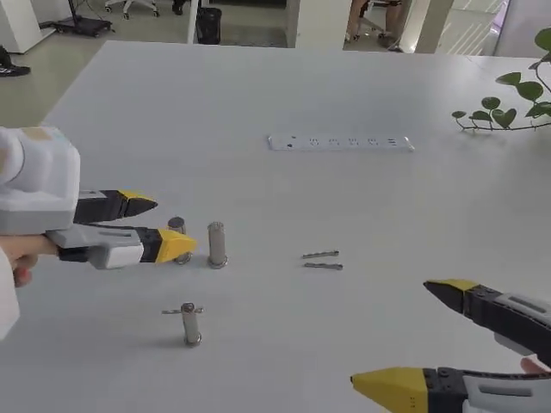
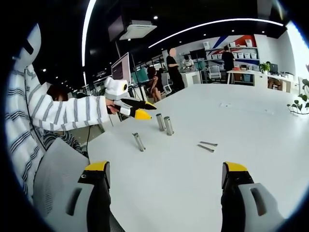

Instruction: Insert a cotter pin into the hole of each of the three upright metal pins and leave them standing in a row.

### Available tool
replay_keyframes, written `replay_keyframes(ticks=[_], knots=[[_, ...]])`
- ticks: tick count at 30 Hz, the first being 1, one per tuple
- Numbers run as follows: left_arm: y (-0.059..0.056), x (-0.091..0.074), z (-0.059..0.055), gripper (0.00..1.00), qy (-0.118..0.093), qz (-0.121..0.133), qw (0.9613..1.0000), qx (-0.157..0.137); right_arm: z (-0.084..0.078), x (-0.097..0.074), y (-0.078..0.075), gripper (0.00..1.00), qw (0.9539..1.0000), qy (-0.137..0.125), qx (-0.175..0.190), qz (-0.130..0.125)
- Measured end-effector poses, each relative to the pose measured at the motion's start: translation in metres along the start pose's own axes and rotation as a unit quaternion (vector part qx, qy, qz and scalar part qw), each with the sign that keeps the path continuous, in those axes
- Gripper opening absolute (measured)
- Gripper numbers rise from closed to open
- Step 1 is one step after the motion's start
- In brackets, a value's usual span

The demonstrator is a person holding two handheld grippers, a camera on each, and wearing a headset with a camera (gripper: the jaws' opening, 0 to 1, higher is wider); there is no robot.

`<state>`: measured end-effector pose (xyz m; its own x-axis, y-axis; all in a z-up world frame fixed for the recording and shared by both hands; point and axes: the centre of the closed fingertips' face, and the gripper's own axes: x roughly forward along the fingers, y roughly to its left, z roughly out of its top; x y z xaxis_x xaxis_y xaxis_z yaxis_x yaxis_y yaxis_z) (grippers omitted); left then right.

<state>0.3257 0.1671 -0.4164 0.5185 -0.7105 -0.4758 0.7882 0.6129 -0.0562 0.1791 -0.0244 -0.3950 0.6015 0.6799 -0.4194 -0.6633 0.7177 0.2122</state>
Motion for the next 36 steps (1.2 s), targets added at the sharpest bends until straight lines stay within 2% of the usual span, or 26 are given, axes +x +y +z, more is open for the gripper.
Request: replay_keyframes(ticks=[3, 8, 12, 19, 29, 33, 36], knots=[[0.004, 0.006, -0.007, 0.48, 0.018, 0.006, 0.9998, 0.011, -0.001, 0.001, 0.002, 0.95, 1.0, 0.004, 0.001, 0.001], [0.009, 0.015, -0.009, 0.4, 0.017, 0.008, 0.9998, 0.0, -0.003, 0.003, 0.005, 0.94, 1.0, 0.008, 0.002, 0.003], [0.012, 0.021, -0.013, 0.38, 0.024, 0.006, 0.9997, -0.003, -0.004, 0.004, 0.006, 0.94, 0.9999, 0.009, 0.004, 0.003], [0.016, 0.028, -0.013, 0.3, 0.027, 0.017, 0.9995, -0.003, -0.006, 0.004, 0.006, 0.94, 0.9999, 0.01, 0.007, 0.003], [0.018, 0.034, -0.021, 0.23, 0.047, 0.025, 0.9986, -0.001, -0.01, 0.005, 0.005, 0.94, 0.9999, 0.012, 0.01, 0.0], [0.017, 0.036, -0.021, 0.21, 0.044, 0.021, 0.9988, -0.011, -0.01, 0.005, 0.005, 0.94, 0.9999, 0.011, 0.013, 0.0], [0.015, 0.038, -0.022, 0.18, 0.048, 0.021, 0.9986, 0.0, -0.009, 0.004, 0.006, 0.93, 0.9999, 0.008, 0.015, 0.001]])
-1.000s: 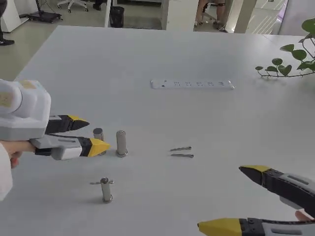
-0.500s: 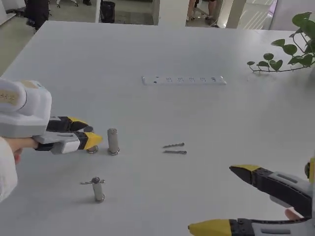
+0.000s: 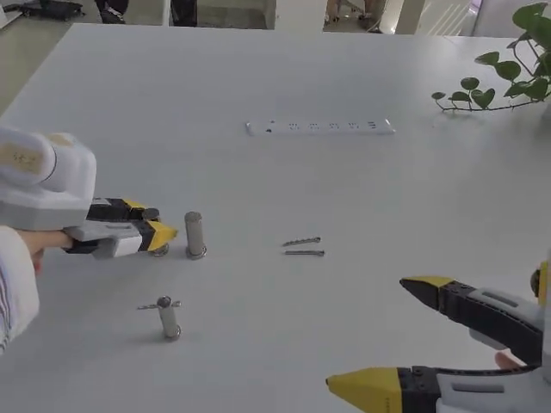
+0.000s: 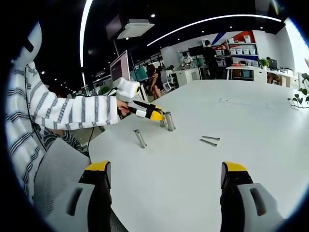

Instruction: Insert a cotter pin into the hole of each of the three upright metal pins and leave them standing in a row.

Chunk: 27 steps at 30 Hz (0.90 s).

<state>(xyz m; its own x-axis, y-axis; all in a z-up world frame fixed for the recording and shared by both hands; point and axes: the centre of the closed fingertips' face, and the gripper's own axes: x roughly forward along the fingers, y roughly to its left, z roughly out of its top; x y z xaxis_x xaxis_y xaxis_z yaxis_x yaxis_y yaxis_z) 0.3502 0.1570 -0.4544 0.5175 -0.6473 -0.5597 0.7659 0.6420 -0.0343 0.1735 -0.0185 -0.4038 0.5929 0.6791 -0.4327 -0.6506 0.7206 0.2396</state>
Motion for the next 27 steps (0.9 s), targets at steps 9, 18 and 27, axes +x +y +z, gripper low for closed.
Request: replay_keyframes(ticks=[9, 18, 27], knots=[[0.0014, 0.0004, 0.0, 0.11, -0.003, 0.006, 0.9999, -0.013, 0.0004, 0.002, 0.0027, 0.92, 1.0, -0.002, 0.0, 0.006], [0.0036, 0.0006, 0.0022, 0.1, -0.015, 0.013, 0.9998, -0.009, 0.0018, 0.0012, 0.0024, 0.91, 1.0, -0.005, 0.001, 0.007], [0.007, -0.0036, 0.0011, 0.1, -0.017, 0.024, 0.9992, -0.028, 0.0024, 0.001, 0.0058, 0.9, 0.9999, -0.006, 0.002, 0.01]])
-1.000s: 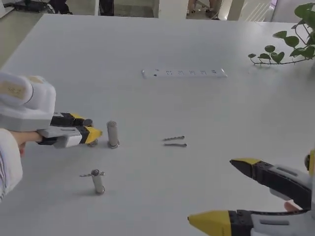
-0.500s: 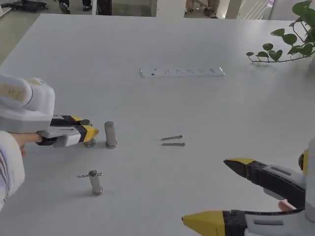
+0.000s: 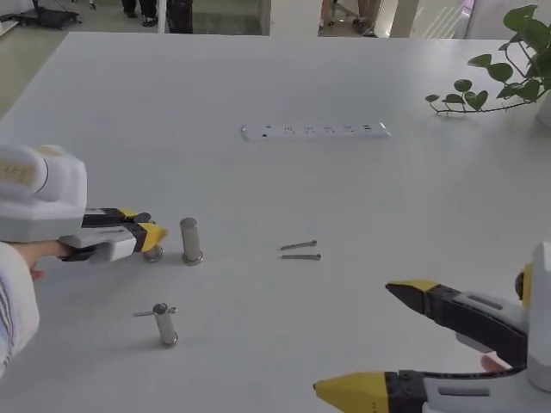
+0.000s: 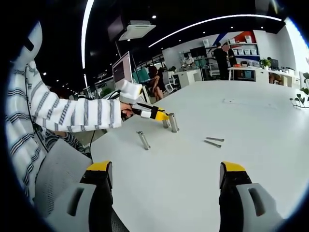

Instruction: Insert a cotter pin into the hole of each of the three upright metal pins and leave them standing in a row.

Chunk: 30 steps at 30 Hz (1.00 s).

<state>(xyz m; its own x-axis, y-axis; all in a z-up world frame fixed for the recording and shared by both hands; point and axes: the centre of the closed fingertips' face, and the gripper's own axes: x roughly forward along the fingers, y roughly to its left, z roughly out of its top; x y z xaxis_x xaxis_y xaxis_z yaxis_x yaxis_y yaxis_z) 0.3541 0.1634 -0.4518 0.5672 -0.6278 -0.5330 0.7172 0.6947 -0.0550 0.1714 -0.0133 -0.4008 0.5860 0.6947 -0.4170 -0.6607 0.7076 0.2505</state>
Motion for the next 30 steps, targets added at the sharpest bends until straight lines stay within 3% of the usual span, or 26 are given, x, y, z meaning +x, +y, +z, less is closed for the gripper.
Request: replay_keyframes(ticks=[6, 13, 30], knots=[[-0.003, -0.011, 0.013, 0.09, -0.015, 0.001, 0.9999, 0.007, 0.003, 0.001, 0.002, 0.9, 1.0, -0.005, -0.002, 0.002], [-0.022, -0.027, 0.028, 0.1, -0.04, -0.024, 0.9988, -0.014, 0.004, 0.0, 0.007, 0.9, 0.9999, -0.009, -0.005, 0.007], [-0.051, -0.063, 0.058, 0.09, -0.076, -0.062, 0.995, 0.019, 0.008, -0.002, 0.017, 0.9, 0.9997, -0.012, -0.018, 0.015]])
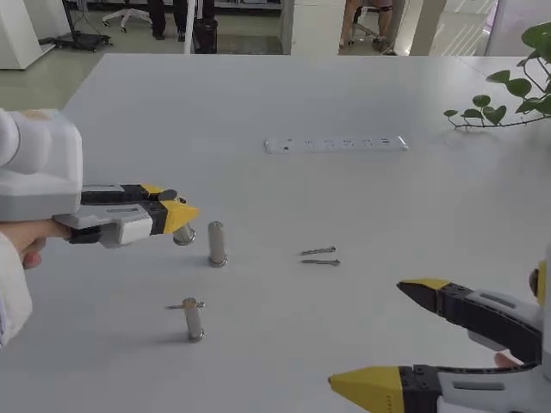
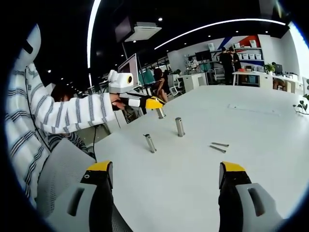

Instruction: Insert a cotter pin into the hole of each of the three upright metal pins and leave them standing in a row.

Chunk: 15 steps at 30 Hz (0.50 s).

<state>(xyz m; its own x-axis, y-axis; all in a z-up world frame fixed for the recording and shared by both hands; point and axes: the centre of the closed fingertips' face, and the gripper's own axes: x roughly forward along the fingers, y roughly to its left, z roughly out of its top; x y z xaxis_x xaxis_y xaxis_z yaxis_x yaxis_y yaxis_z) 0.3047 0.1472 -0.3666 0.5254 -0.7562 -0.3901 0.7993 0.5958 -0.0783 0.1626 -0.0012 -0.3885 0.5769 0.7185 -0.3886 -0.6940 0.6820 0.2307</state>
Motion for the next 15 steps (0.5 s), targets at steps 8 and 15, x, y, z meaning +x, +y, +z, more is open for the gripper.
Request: replay_keyframes(ticks=[8, 15], knots=[[-0.017, -0.004, 0.007, 0.09, -0.001, -0.013, 0.9999, -0.001, 0.0, 0.0, 0.002, 0.89, 1.0, 0.002, -0.003, 0.002], [-0.035, -0.004, 0.01, 0.1, 0.0, -0.029, 0.9995, 0.013, 0.0, -0.001, 0.002, 0.89, 1.0, 0.002, -0.005, 0.003]])
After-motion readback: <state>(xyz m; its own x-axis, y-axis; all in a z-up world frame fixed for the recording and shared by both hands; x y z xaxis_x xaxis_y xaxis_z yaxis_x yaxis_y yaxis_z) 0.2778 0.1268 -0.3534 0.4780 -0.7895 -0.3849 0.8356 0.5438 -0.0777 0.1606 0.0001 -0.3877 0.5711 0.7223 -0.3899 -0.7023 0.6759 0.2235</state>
